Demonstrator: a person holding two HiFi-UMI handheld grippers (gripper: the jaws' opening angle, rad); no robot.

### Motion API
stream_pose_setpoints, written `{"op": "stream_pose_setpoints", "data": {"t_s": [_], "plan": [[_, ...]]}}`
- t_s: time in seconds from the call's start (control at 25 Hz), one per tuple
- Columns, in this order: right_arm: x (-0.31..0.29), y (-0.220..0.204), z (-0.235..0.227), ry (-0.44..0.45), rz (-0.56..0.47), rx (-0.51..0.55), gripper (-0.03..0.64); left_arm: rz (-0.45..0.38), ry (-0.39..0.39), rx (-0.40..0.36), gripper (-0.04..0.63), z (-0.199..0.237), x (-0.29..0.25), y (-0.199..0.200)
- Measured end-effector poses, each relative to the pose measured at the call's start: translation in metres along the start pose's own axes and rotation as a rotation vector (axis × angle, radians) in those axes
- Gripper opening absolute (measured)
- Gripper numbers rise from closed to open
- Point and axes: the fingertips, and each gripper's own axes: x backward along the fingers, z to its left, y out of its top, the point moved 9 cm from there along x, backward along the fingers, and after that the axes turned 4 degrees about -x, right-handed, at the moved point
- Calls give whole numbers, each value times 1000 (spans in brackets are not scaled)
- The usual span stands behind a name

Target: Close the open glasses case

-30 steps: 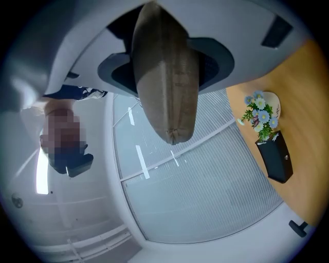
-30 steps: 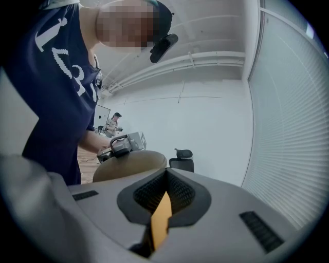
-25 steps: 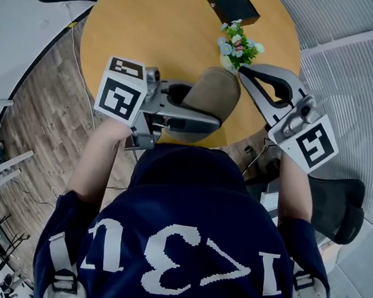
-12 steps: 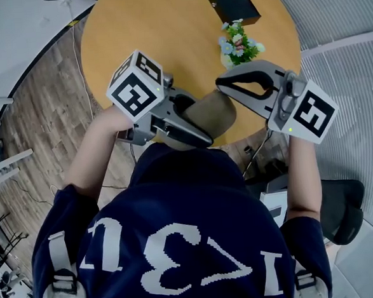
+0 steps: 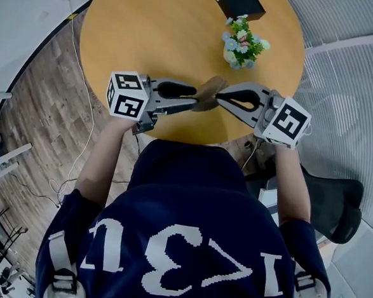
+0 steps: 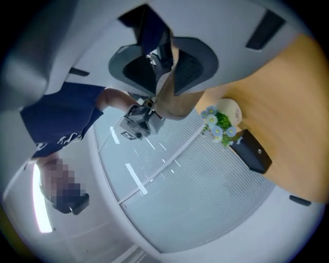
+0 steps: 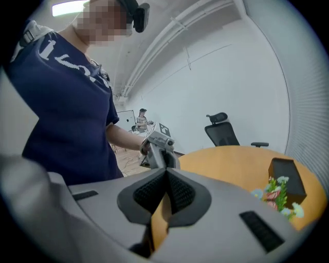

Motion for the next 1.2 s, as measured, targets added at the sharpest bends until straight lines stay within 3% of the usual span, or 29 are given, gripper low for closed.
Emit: {"op": "stream_pose_setpoints", "data": {"t_s": [0.04, 0.08, 0.24, 0.36, 0.48, 0.56, 0.68, 0.96, 1.04, 1.2], "plan": [[-5, -8, 2, 2, 15, -16, 21, -20, 57, -31, 67, 7, 8, -5], [-9, -15, 2, 3, 25, -35, 21, -29, 120, -65, 43, 13, 15, -10], [-24, -35, -4, -19, 90, -169, 21, -46, 312, -169, 20, 24, 34, -22], [-49, -51, -11, -7, 189, -292, 21, -96, 344, -156, 18, 21, 41, -25], [-87, -64, -21, 21, 211, -375, 23, -103, 371, -156, 18, 17, 42, -30], [-113, -70, -34, 13, 182, -442, 23, -81, 409, -178, 18, 14, 43, -32], [-139, -79, -61, -82, 136, -524, 23, -63, 455, -207, 18, 10, 49, -36], [-159, -116, -116, -278, 14, -623, 32, -123, 549, -169, 18, 4, 72, -47], [-150, -118, -119, -327, -39, -612, 109, -139, 567, -163, 18, 3, 75, -48], [-120, -94, -104, -421, -140, -472, 45, -165, 621, -185, 18, -1, 86, -43]]}}
